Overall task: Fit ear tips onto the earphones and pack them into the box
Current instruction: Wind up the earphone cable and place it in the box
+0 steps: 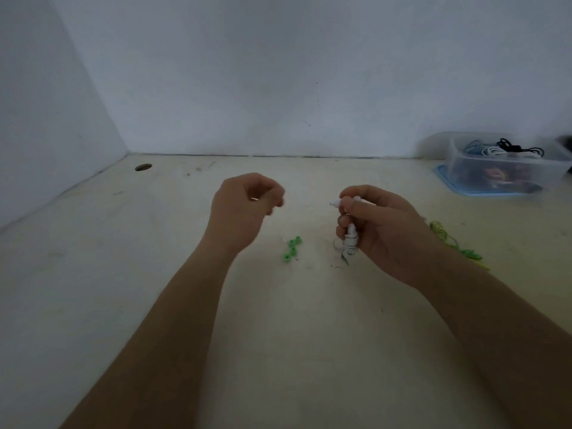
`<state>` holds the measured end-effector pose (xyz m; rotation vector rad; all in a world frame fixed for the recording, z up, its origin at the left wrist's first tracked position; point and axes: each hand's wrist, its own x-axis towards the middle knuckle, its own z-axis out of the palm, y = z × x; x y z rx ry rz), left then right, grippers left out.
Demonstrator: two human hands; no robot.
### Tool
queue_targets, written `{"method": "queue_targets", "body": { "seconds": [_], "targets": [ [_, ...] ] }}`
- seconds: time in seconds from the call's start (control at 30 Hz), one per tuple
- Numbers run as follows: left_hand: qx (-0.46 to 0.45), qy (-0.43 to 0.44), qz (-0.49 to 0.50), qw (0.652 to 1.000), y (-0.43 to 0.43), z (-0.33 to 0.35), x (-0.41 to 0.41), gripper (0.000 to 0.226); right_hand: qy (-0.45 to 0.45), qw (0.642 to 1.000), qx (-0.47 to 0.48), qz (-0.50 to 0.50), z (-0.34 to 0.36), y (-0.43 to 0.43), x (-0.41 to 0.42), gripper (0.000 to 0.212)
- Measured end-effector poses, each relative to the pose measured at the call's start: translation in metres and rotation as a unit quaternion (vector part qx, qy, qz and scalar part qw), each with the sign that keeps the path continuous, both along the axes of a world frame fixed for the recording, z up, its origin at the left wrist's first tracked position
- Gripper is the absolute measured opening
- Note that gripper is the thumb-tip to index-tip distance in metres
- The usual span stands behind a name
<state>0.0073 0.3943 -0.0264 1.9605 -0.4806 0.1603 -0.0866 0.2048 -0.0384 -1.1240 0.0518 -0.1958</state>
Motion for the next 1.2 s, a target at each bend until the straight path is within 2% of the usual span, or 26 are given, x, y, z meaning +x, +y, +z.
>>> {"method": "queue_targets", "body": {
  "seconds": [0.07,0.17,0.33,0.63,0.9,1.2],
  "targets": [
    [0.115,-0.043,0.036,0.992,0.011,-0.005,0.009,0.008,-0.002,1.000,-0.009,0.002,-0.002,-0.001,0.001,0.016],
    [0.224,-0.023,0.009,0.974,0.017,-0.013,0.013,0.012,0.010,0.999,-0.041,-0.001,-0.004,0.001,0.002,0.016],
    [0.284,0.004,-0.056,0.957,0.009,-0.019,0.010,0.018,0.024,0.999,-0.039,0.001,-0.008,0.005,0.002,0.015],
    [0.284,-0.002,-0.067,0.956,0.006,-0.022,0.009,0.014,0.023,0.999,-0.039,0.008,-0.010,0.002,0.004,0.014],
    [0.245,-0.001,-0.011,0.969,0.013,-0.018,0.013,0.013,0.028,0.999,-0.032,0.006,-0.009,0.000,0.004,0.014],
    [0.219,0.053,-0.022,0.974,0.011,-0.018,0.010,0.009,0.044,0.998,-0.047,0.007,-0.008,0.000,0.002,0.014]
  ]
}}
